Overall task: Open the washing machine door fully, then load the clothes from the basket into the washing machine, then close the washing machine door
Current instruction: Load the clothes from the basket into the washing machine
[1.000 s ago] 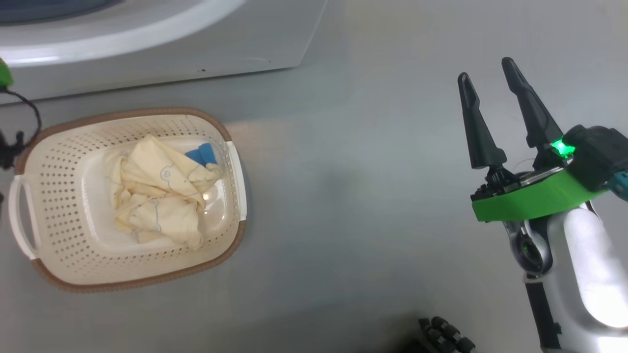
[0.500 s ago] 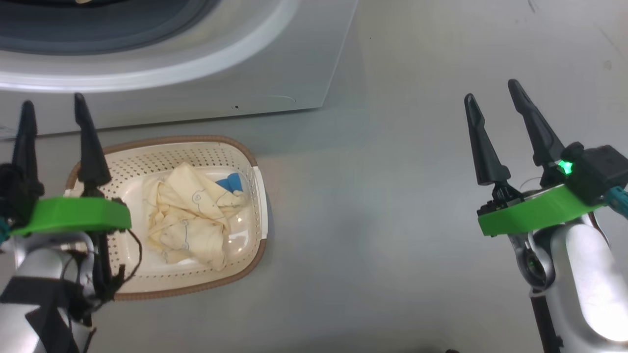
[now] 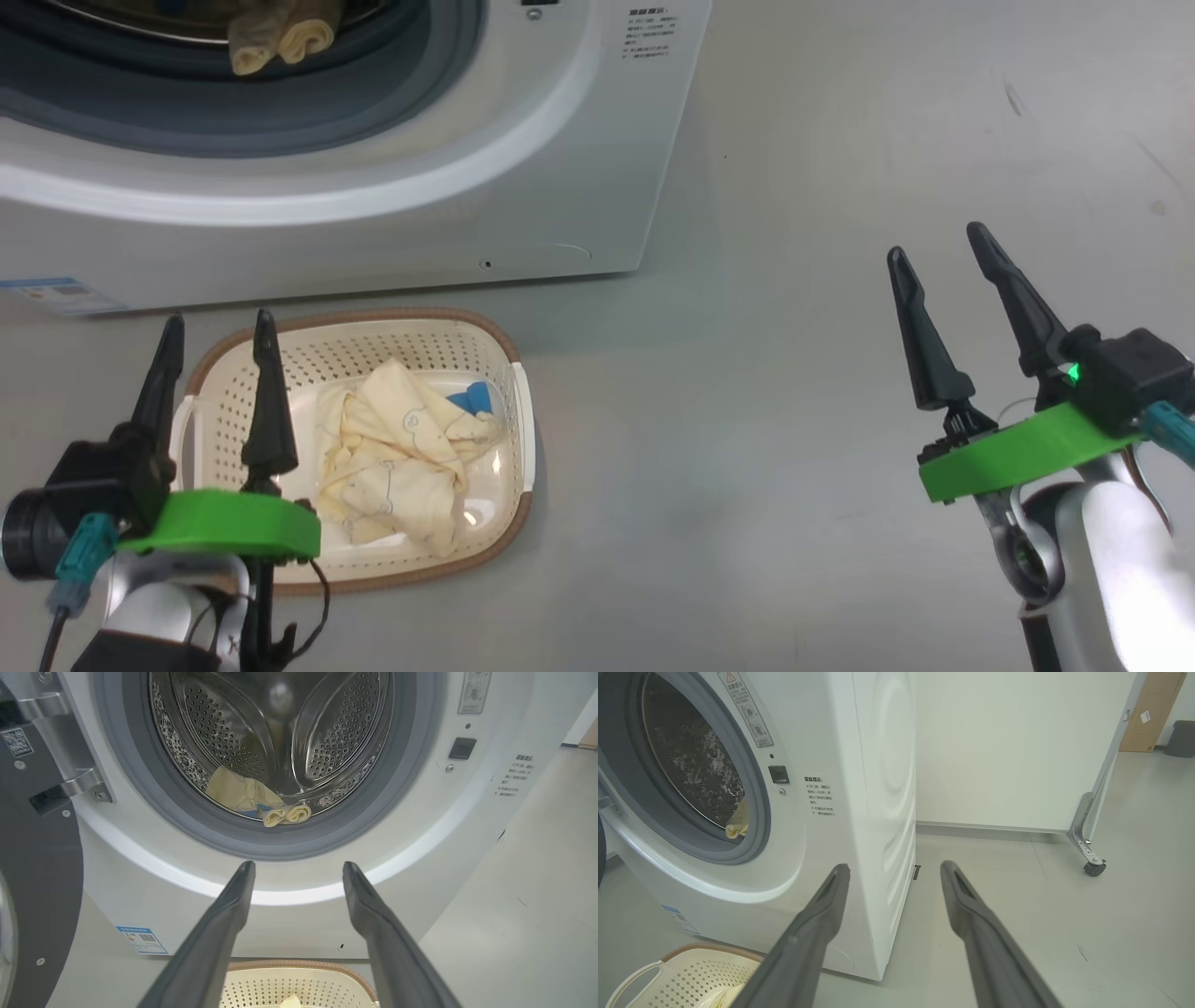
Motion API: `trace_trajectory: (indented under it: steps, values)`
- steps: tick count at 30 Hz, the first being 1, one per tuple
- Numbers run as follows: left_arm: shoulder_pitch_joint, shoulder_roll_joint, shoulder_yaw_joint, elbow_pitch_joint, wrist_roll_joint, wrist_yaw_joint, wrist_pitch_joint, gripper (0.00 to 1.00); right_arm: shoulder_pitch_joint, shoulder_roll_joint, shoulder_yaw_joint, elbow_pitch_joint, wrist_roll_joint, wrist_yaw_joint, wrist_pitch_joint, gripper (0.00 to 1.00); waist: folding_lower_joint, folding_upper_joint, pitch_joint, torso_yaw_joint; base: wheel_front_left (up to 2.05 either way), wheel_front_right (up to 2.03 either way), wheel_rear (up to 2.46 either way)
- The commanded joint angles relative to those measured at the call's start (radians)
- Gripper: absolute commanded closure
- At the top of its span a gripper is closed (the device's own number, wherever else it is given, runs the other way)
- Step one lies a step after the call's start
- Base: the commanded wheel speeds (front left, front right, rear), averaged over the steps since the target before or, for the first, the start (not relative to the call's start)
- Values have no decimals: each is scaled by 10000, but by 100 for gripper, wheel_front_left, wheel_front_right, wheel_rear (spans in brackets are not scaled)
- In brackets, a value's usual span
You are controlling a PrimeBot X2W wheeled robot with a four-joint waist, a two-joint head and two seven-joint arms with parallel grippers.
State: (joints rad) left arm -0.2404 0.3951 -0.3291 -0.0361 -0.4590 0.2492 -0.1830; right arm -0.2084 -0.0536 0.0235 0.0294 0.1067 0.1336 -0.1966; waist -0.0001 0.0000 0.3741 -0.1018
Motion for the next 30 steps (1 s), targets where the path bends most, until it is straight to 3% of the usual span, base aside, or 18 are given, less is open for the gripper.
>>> trace_trajectory:
  steps: [1,30]
  values:
    - [7,237,369,-348,55,1948,35,0,106,-84,133,-399,-63,-29,59,0,1,0,-224,20,0,0,0]
    - [-4,338,330,-443,-25,2205,324,0,431,9,184,-755,-24,-29,251,0,1,0,-302,78,0,0,0]
